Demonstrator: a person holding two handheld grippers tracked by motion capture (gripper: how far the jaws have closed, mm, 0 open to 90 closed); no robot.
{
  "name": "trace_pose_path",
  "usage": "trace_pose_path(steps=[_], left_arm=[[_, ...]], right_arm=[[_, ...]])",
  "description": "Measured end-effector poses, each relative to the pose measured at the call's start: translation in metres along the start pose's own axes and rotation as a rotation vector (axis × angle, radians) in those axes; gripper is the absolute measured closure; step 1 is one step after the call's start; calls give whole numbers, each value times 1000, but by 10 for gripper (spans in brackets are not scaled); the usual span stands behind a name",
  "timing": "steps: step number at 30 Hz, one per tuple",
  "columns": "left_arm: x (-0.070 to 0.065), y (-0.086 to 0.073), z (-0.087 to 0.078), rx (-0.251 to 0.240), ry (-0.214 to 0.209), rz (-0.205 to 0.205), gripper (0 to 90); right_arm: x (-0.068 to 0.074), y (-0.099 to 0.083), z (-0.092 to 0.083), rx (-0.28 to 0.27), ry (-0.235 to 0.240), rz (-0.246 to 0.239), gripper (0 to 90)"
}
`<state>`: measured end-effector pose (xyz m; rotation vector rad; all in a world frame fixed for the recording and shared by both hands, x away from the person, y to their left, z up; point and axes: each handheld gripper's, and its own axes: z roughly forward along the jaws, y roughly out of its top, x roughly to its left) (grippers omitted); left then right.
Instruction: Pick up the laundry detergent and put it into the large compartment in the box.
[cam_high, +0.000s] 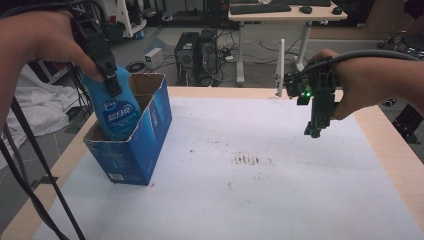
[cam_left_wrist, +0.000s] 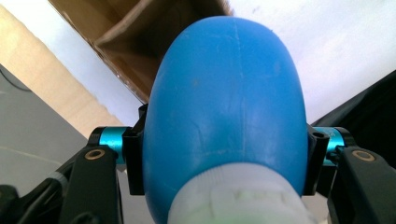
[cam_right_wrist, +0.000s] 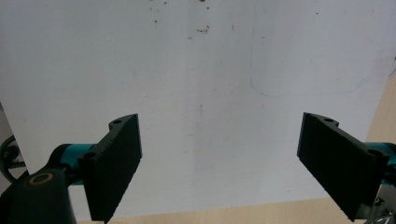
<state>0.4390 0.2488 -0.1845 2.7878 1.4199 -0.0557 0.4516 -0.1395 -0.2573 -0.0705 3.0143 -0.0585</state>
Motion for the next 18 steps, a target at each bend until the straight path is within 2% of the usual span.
trace_pose_path(steps=[5,15,18], left_arm=[[4,0,19,8,-15,19,381],[3,4,55,45,4,145,381],[1,5,64,46,10,162,380]], right_arm=[[0,1,1,2,-1,-2,130],[0,4,2,4,1,-5,130],[0,3,2,7,2,-1,130]])
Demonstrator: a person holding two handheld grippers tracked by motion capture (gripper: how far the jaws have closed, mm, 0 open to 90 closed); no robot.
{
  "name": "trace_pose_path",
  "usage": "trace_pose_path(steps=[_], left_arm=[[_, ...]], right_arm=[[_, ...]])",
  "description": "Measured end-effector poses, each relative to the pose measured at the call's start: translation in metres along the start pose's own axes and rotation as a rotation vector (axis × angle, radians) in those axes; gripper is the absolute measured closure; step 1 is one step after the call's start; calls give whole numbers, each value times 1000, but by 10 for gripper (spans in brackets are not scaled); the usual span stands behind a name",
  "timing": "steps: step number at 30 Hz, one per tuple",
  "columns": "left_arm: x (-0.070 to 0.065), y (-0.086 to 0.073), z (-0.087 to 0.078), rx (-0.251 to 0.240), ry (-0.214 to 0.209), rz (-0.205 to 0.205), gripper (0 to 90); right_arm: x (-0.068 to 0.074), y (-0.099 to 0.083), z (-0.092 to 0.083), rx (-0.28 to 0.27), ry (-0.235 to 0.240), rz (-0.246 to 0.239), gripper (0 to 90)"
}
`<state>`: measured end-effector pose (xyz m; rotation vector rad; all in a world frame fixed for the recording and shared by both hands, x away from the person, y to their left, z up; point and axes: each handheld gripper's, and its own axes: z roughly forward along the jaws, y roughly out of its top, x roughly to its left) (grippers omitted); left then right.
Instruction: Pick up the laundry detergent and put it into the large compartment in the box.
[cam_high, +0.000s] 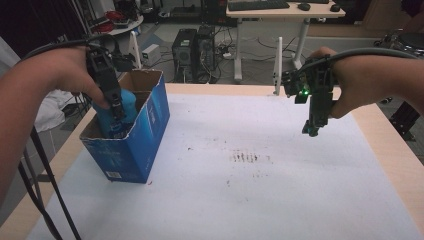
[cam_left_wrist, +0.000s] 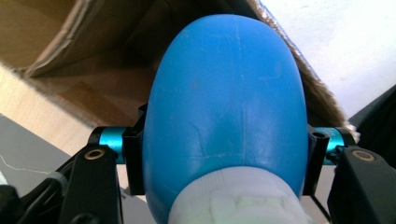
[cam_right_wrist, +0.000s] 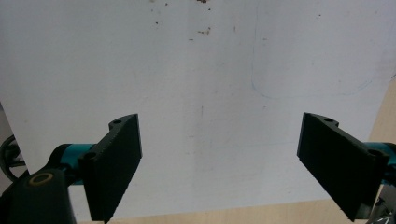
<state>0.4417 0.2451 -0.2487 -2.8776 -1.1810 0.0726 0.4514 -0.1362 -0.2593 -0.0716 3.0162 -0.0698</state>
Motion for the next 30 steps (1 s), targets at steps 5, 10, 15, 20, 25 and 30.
trace_pose_path(steps=[5,10,15,20,25,30], left_arm=[[2,0,15,-9,2,36,380],[0,1,26,-7,23,103,379],[1,2,33,4,27,123,379],[3,2,37,8,23,130,379],[5,1,38,2,19,112,378],[6,2,38,-1,22,107,372]], right_arm=[[-1,-2,0,-5,0,9,130],[-6,-5,0,-11,5,25,130],[-7,-7,0,-5,5,29,130],[-5,-6,0,-3,6,26,130],[-3,-3,0,-2,5,17,130],[-2,-2,0,-3,2,13,130]])
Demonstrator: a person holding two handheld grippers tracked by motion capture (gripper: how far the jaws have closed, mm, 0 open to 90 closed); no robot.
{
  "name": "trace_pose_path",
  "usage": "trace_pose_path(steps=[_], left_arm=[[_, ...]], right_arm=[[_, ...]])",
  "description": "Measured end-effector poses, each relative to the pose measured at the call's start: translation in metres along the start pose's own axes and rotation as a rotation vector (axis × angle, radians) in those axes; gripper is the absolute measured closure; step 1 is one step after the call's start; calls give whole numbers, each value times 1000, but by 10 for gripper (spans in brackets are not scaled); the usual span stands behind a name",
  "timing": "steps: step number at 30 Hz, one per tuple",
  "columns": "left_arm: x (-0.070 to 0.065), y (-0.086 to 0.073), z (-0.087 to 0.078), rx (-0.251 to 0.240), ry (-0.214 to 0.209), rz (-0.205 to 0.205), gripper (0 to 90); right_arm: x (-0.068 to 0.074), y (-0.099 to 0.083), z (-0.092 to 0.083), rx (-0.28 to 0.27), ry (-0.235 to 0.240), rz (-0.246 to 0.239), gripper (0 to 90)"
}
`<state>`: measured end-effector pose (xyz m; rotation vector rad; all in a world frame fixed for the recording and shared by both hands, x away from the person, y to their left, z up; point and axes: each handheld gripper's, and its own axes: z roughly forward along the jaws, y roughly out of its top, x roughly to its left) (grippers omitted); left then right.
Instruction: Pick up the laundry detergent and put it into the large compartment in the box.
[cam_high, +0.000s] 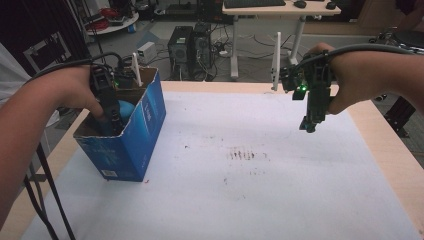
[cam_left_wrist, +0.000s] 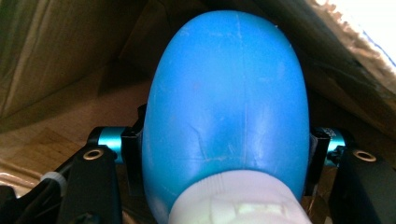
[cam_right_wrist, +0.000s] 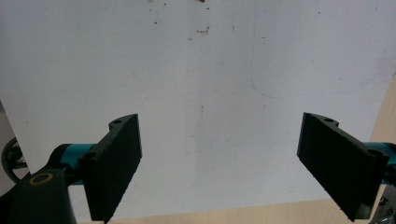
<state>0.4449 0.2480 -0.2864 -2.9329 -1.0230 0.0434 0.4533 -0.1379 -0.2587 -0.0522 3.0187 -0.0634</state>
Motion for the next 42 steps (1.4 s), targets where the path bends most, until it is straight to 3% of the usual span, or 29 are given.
trace_pose_path(steps=[15,23,35,42], left_arm=[[0,-4,-11,-24,11,14,296],[1,-6,-25,-29,30,17,260],[-2,-12,-43,-41,16,12,233],[-9,-15,-66,-52,33,18,223]], right_arm=[[0,-1,-1,-1,0,0,130],[1,0,-2,-4,0,3,130],[2,-1,-3,-6,-8,1,130],[1,2,0,-2,-2,1,130]])
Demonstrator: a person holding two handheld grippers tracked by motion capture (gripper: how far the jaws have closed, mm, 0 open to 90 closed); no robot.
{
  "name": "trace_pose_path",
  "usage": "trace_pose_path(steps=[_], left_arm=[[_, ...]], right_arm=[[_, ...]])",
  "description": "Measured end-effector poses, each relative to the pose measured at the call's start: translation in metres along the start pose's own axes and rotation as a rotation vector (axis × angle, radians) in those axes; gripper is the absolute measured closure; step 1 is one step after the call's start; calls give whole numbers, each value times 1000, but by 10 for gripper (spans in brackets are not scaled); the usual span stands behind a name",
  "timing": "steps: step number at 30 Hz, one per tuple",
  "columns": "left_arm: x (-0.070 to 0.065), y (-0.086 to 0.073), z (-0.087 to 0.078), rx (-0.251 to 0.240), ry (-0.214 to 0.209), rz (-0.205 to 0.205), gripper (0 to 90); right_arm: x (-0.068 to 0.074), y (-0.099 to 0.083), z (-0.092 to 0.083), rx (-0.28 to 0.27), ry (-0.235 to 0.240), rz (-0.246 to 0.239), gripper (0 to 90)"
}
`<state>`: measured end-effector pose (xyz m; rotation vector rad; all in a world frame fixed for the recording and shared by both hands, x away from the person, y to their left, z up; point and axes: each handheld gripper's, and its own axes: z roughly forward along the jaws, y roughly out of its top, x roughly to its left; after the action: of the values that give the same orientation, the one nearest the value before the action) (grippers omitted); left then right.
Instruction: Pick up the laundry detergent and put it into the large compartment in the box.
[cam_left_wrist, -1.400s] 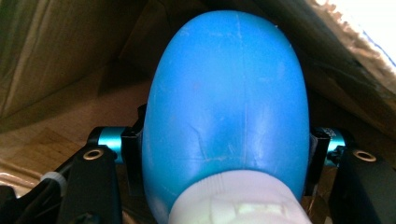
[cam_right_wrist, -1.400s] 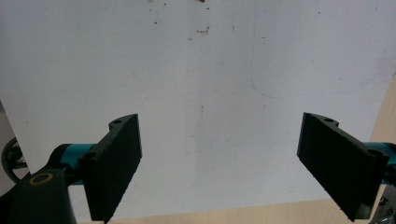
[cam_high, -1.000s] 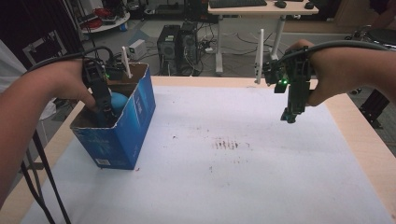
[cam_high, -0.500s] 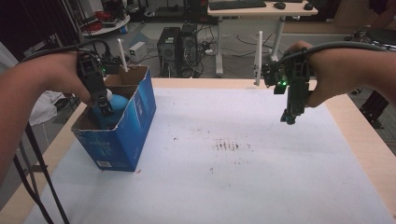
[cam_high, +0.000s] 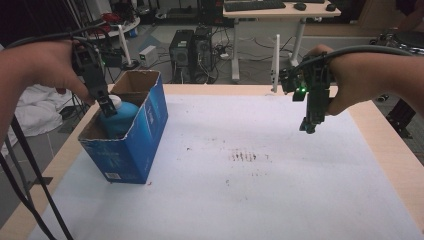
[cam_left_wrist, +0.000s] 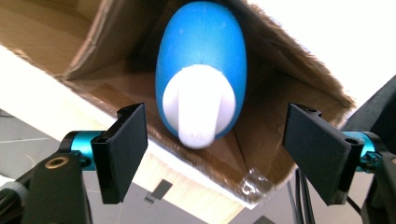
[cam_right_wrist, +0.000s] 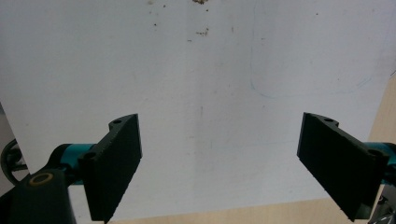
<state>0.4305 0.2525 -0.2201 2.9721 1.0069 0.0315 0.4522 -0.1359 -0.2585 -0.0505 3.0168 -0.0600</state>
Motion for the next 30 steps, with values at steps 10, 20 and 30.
trace_pose_path(steps=[10,20,30], left_arm=[[-27,8,-35,-33,19,88,187],[-66,33,-44,-52,-16,259,146],[-102,65,-36,-1,18,378,121]], right_arm=[[3,9,2,-5,-2,-23,130],[9,14,1,1,2,-37,130],[16,15,-1,0,-5,-55,130]])
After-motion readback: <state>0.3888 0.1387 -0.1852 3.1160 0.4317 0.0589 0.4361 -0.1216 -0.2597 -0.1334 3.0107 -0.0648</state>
